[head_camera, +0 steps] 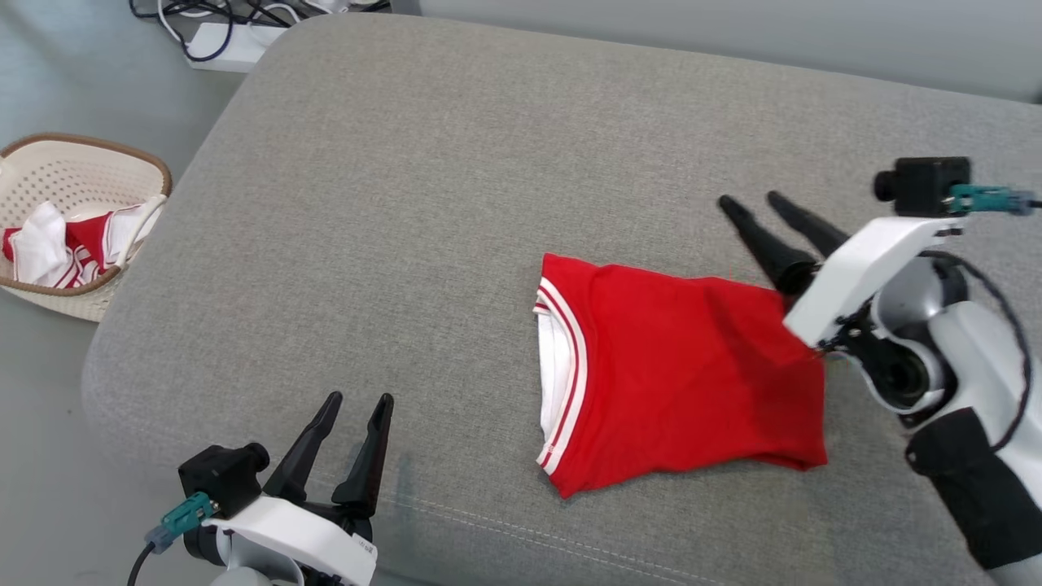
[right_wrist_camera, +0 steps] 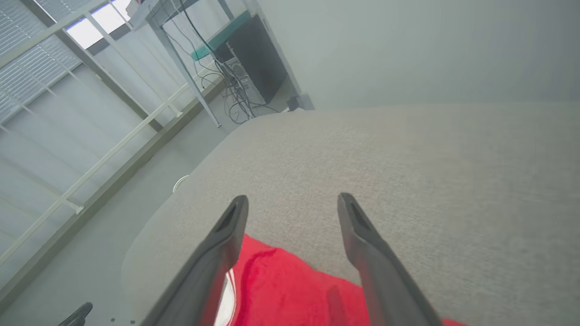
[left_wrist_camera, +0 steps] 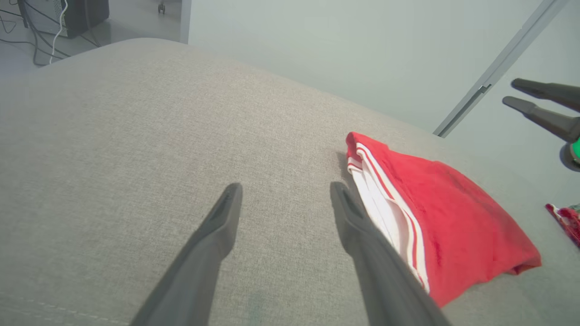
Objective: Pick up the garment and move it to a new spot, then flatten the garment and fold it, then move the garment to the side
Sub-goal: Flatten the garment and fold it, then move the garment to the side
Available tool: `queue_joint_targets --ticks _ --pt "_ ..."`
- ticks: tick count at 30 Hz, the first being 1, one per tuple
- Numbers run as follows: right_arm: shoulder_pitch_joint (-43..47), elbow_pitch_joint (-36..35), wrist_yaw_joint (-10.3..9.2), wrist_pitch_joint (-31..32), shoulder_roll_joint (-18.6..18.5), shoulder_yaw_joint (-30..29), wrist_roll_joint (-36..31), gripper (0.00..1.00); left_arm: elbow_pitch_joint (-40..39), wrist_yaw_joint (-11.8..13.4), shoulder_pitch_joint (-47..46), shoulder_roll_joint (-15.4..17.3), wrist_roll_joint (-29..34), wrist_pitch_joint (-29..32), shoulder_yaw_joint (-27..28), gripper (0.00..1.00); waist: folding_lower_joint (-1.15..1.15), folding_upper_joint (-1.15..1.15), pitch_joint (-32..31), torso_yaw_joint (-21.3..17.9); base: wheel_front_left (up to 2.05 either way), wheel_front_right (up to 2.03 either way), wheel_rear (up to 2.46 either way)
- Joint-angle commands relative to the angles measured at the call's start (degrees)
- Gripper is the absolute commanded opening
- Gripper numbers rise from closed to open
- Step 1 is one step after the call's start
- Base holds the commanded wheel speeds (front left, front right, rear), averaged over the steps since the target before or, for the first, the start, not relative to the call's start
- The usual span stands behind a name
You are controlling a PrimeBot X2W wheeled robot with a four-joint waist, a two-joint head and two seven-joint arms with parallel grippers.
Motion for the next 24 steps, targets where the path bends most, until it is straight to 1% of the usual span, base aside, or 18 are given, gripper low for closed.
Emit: queue_joint_targets --ticks 1,3,4,5,8,11,17,24 --pt "0.5 -1.14 0.25 -1.42 -1.51 -1.78 0.32 1.0 -1.51 0.02 -2.29 0.86 0.74 -0.34 2.34 1.0 0.0 0.0 -0.1 -1.33 0.0 0.0 0.0" --pt "2.9 -0.73 0.25 -2.08 -3.14 -4.06 0.87 1.0 -2.01 0.02 -2.51 0.95 1.03 -0.34 2.59 1.0 0.0 0.0 -0.17 -2.24 0.0 0.0 0.0" --pt "6.22 -0.41 0.25 -2.15 -4.34 -5.53 1.47 1.0 -2.38 0.02 -2.64 1.03 1.31 -0.34 2.78 1.0 0.0 0.0 -0.13 -3.06 0.0 0.0 0.0" --pt "8.03 -0.43 0.25 -2.18 -4.58 -6.17 2.04 1.0 -2.53 0.02 -2.69 1.11 1.46 -0.34 2.85 1.0 0.0 0.0 -0.07 -3.42 0.0 0.0 0.0" --pt "13.2 -0.77 0.25 -2.43 -4.46 -7.56 3.76 1.0 -2.85 0.02 -2.83 1.31 1.83 -0.34 3.16 1.0 0.0 0.0 0.18 -4.27 0.0 0.0 0.0" --pt "17.14 -1.03 0.25 -2.15 -3.65 -7.46 4.82 1.0 -3.07 0.02 -3.04 1.73 2.06 -0.34 3.1 1.0 0.0 0.0 0.5 -4.68 0.0 0.0 0.0" --pt "19.13 -0.81 0.25 -2.59 -1.87 -6.85 5.47 1.0 -3.13 0.02 -3.54 2.08 2.06 -0.34 2.87 1.0 0.0 0.0 0.84 -4.53 0.0 0.0 0.0" --pt "17.65 2.13 0.25 -2.72 0.11 -5.39 5.03 1.0 -3.01 0.02 -3.76 1.77 2.18 -0.34 1.87 1.0 0.0 0.0 0.76 -2.35 0.0 0.0 0.0"
